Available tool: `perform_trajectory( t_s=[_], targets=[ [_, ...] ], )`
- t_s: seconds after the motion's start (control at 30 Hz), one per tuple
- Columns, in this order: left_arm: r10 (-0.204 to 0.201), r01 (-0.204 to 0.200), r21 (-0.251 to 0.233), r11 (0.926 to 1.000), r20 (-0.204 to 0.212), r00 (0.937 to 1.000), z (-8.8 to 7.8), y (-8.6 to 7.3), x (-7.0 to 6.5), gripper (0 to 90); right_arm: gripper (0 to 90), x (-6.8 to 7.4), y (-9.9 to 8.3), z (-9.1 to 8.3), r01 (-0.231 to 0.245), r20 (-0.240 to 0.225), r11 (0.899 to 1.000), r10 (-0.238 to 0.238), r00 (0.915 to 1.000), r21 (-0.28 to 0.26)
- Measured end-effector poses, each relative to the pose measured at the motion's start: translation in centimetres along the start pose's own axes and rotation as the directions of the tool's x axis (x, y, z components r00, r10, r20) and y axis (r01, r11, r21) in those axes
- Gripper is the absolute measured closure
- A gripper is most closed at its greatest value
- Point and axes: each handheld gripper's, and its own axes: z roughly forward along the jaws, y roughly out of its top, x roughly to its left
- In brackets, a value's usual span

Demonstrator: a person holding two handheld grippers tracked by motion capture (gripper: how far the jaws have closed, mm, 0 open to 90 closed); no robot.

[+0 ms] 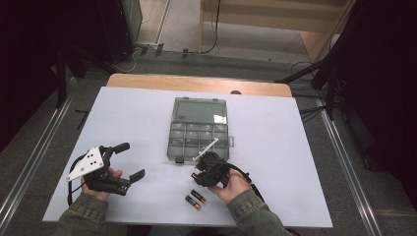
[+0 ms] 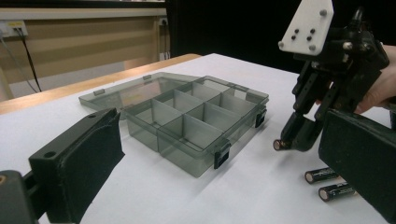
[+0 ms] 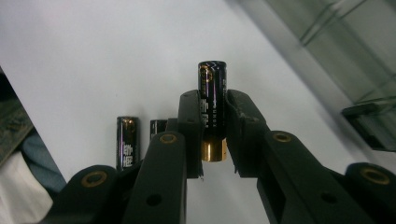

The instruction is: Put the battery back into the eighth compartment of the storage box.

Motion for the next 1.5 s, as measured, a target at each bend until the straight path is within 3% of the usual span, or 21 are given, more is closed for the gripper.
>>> perform_trajectory(
  t_s=[0.17, 0.33, 0.37, 0.43, 0.57, 0.7, 0.73, 0.8, 0.83, 0.87, 1.0, 1.03, 1.07, 1.1, 1.13, 1.17, 1.23, 1.33, 1.4, 1.43, 1.5],
  targets=[
    [-0.004, 0.004, -0.002, 1.0000, -0.001, 1.0000, 0.0, 0.0, 0.0, 0.0, 78.4, -1.1, -0.2, -0.9, -0.054, 0.002, 0.996, 0.054, 0.9985, -0.076],
    [0.000, 0.000, 0.000, 1.0000, 0.000, 1.0000, 0.0, 0.0, 0.0, 0.0, 78.4, -2.2, -0.5, -1.7, -0.111, -0.009, 0.983, 0.111, 0.9938, -0.149],
    [-0.002, 0.002, 0.001, 1.0000, 0.000, 1.0000, 0.0, 0.0, 0.0, 0.0, 78.4, -2.6, -0.8, -2.1, -0.137, -0.014, 0.973, 0.137, 0.9905, -0.188],
    [-0.002, 0.002, 0.000, 1.0000, 0.000, 1.0000, 0.0, 0.0, 0.0, 0.0, 78.4, -2.8, -0.8, -2.3, -0.146, -0.015, 0.968, 0.146, 0.9891, -0.205],
    [-0.003, 0.003, 0.001, 1.0000, 0.001, 1.0000, 0.0, 0.0, 0.0, 0.0, 78.4, -3.4, -1.2, -3.0, -0.190, -0.014, 0.943, 0.194, 0.9809, -0.274],
    [-0.003, 0.003, 0.001, 1.0000, 0.001, 1.0000, 0.0, 0.0, 0.0, 0.0, 78.4, -4.0, -1.5, -3.4, -0.231, -0.022, 0.921, 0.236, 0.9715, -0.314],
    [-0.003, 0.003, 0.001, 1.0000, 0.000, 1.0000, 0.0, 0.0, 0.0, 0.0, 78.4, -4.0, -1.5, -3.4, -0.231, -0.022, 0.921, 0.236, 0.9715, -0.314],
    [-0.006, 0.006, 0.002, 1.0000, -0.001, 1.0000, 0.0, 0.0, 0.0, 0.0, 78.4, -4.7, -1.7, -3.5, -0.271, -0.038, 0.902, 0.275, 0.9608, -0.336],
    [-0.006, 0.006, 0.002, 1.0000, -0.001, 1.0000, 0.0, 0.0, 0.0, 0.0, 78.4, -4.7, -1.7, -3.5, -0.271, -0.038, 0.902, 0.275, 0.9608, -0.336],
    [-0.004, 0.004, 0.001, 1.0000, -0.002, 1.0000, 0.0, 0.0, 0.0, 0.0, 78.3, -5.5, -2.0, -3.6, -0.318, -0.065, 0.879, 0.317, 0.9463, -0.355],
    [-0.004, 0.004, 0.001, 1.0000, -0.003, 1.0000, 0.0, 0.0, 0.0, 0.0, 78.3, -7.1, -2.7, -3.6, -0.407, -0.119, 0.831, 0.393, 0.9120, -0.378],
    [-0.004, 0.004, 0.001, 1.0000, -0.003, 1.0000, 0.0, 0.0, 0.0, 0.0, 78.3, -7.1, -2.7, -3.6, -0.407, -0.119, 0.831, 0.393, 0.9120, -0.378],
    [-0.004, 0.004, 0.001, 1.0000, -0.003, 1.0000, 0.0, 0.0, 0.0, 0.0, 78.4, -8.0, -3.2, -3.5, -0.464, -0.152, 0.798, 0.441, 0.8846, -0.385],
    [-0.005, 0.005, 0.001, 1.0000, -0.003, 1.0000, 0.0, 0.0, 0.0, 0.0, 78.4, -8.2, -3.3, -3.5, -0.479, -0.158, 0.788, 0.455, 0.8763, -0.386],
    [-0.005, 0.005, 0.002, 1.0000, -0.002, 1.0000, 0.0, 0.0, 0.0, 0.0, 78.4, -8.6, -3.5, -3.5, -0.506, -0.169, 0.771, 0.480, 0.8609, -0.388],
    [-0.005, 0.005, 0.002, 1.0000, -0.002, 1.0000, 0.0, 0.0, 0.0, 0.0, 78.4, -8.6, -3.5, -3.5, -0.506, -0.169, 0.771, 0.480, 0.8609, -0.388],
    [-0.003, 0.003, 0.004, 1.0000, -0.002, 1.0000, 0.0, 0.0, 0.0, 0.0, 78.3, -9.3, -3.8, -3.6, -0.557, -0.194, 0.734, 0.526, 0.8279, -0.389],
    [-0.002, 0.002, 0.003, 1.0000, -0.003, 1.0000, 0.0, 0.0, 0.0, 0.0, 78.4, -9.7, -3.9, -3.5, -0.592, -0.212, 0.712, 0.556, 0.8038, -0.377],
    [-0.002, 0.002, 0.003, 1.0000, -0.003, 1.0000, 0.0, 0.0, 0.0, 0.0, 78.3, -9.8, -3.9, -3.4, -0.596, -0.215, 0.709, 0.559, 0.8007, -0.377],
    [-0.002, 0.002, 0.003, 1.0000, -0.001, 1.0000, 0.0, 0.0, 0.0, 0.0, 78.3, -9.9, -3.9, -3.3, -0.613, -0.221, 0.700, 0.575, 0.7881, -0.366],
    [0.000, 0.000, 0.002, 1.0000, 0.003, 1.0000, 0.0, 0.0, 0.0, 0.0, 77.9, -9.9, -3.9, -3.2, -0.620, -0.212, 0.692, 0.587, 0.7813, -0.369]
  ],
)
